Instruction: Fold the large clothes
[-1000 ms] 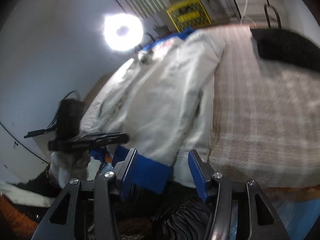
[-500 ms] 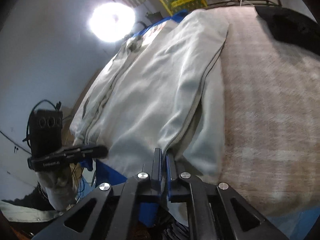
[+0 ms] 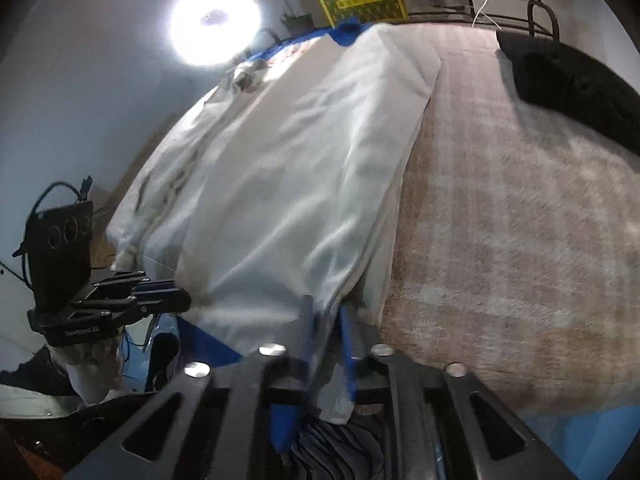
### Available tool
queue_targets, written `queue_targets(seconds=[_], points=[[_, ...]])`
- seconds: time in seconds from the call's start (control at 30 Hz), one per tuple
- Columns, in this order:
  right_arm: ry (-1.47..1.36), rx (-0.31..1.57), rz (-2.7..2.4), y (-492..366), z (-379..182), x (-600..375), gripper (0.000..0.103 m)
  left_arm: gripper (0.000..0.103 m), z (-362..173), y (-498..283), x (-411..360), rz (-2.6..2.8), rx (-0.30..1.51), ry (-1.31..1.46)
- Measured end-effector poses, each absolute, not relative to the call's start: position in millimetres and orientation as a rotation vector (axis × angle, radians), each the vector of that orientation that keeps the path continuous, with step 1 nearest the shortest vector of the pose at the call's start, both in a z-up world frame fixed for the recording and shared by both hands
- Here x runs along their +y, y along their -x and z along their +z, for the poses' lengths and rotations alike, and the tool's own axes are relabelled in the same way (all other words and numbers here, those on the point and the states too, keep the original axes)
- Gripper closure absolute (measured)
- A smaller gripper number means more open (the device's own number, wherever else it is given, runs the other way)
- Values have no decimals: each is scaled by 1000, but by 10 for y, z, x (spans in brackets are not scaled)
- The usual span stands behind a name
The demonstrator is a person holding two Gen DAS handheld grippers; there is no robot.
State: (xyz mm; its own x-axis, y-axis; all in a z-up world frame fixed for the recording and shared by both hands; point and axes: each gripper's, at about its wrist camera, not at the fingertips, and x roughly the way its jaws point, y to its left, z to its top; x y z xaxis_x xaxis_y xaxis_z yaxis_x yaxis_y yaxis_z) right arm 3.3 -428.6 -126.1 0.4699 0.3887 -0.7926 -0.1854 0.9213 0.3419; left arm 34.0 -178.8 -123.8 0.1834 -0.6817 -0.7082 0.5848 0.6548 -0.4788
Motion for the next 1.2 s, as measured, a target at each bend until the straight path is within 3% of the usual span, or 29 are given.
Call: queue_targets(seconds=[0.43, 0.5, 0.57, 0.63, 0.73, 0.93, 1.1, 1.2], points=[[-102, 711, 364, -270, 120, -4409, 65, 85, 115, -874, -731, -669, 758, 79], [-98, 674, 364, -403, 259, -4419, 60, 85, 357, -1077, -562, -613, 708, 67], [-106, 630, 364, -551, 407, -4429, 43, 85, 558, -1311, -450, -567, 680, 67], [-108, 601, 372, -693, 500, -4419, 34, 85, 743, -1578, -362, -540, 660, 62], [-82, 588, 358, -1032, 614, -4381, 34, 85, 993, -2131, -451, -515, 644, 33], [-132, 658, 311, -2031, 383, -4489, 34, 85, 1013, -3219, -1125, -557, 662, 33], [-231, 763, 295, -2905, -330, -4712, 33, 84, 647, -3909, -1888, -585, 722, -16], [-289, 809, 283, -3296, -755, -4845, 27, 84, 329, -4318, -2374, -605, 787, -51]])
